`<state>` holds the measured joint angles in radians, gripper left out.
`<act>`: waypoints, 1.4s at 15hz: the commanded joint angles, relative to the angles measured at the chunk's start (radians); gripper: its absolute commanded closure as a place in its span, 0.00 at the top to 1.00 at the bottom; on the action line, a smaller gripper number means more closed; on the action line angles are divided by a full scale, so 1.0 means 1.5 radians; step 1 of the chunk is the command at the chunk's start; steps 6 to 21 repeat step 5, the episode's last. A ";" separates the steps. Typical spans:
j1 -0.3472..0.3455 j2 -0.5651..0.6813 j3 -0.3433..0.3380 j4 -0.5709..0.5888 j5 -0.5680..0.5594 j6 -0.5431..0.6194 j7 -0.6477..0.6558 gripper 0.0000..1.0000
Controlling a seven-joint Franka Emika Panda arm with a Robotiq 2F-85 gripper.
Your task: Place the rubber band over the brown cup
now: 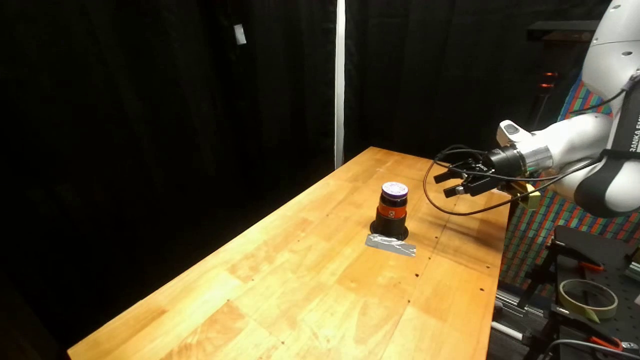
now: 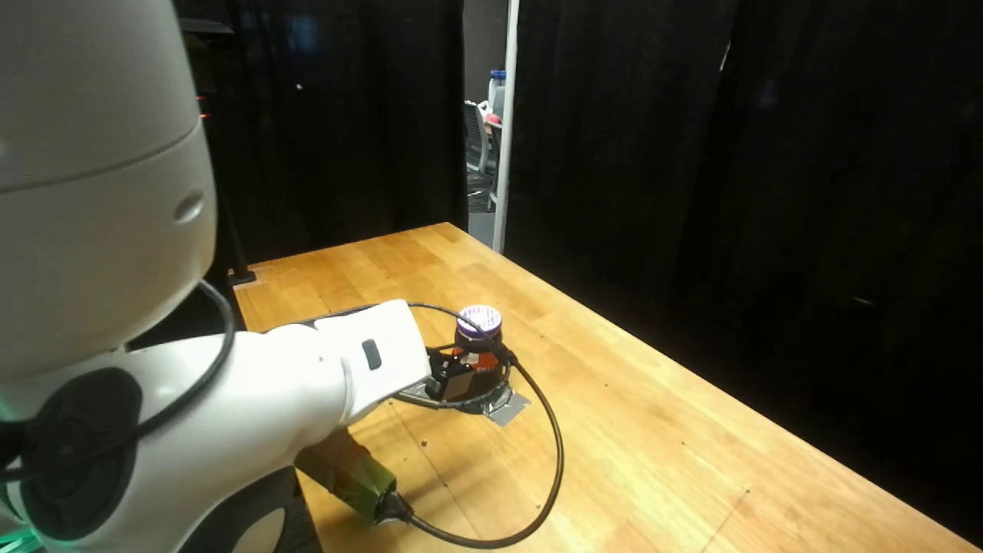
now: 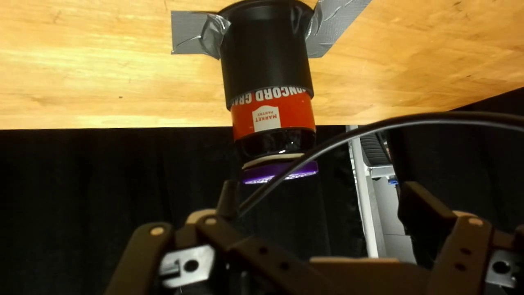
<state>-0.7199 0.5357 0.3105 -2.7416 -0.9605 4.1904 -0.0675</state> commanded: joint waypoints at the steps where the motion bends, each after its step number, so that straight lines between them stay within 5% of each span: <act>1: 0.108 -0.073 -0.094 -0.004 -0.021 -0.033 0.098 1.00; 3: 0.157 -0.132 -0.135 -0.006 -0.036 -0.146 0.182 1.00; 4: 0.119 -0.168 -0.096 -0.019 -0.052 -0.218 0.197 1.00; 5: 0.129 -0.191 -0.100 -0.019 -0.084 -0.269 0.243 1.00; 21: 0.129 -0.191 -0.100 -0.019 -0.084 -0.269 0.243 1.00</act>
